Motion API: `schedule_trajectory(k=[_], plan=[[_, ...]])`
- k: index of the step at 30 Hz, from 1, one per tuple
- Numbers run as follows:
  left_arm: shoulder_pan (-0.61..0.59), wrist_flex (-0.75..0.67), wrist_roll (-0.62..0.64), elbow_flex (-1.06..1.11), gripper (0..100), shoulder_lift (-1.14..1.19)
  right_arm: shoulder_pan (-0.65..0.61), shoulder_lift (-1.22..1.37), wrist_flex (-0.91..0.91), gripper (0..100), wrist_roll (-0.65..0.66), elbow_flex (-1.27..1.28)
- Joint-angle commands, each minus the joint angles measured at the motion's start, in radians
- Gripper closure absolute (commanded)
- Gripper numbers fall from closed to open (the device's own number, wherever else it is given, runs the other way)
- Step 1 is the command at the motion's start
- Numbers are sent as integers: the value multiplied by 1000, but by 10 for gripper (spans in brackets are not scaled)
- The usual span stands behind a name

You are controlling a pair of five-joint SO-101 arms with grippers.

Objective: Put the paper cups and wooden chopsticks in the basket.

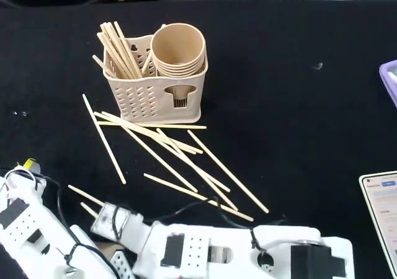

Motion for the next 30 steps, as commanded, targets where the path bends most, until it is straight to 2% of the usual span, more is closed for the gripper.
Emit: schedule_trajectory(k=[1,3,7,11,18,30], plan=[[-12,-9,11,-59,715,3,123,7,-32,688,-8,-47],[-12,-9,11,-59,715,3,207,12,-55,688,3,-47],[-12,-9,11,-59,715,3,325,12,-58,688,130,-47],[-12,-12,11,-59,715,3,298,12,-57,696,201,-31],[-12,-12,11,-59,715,3,133,12,-68,818,344,-38],[-12,-9,11,-59,715,3,232,47,-101,818,342,-130]])
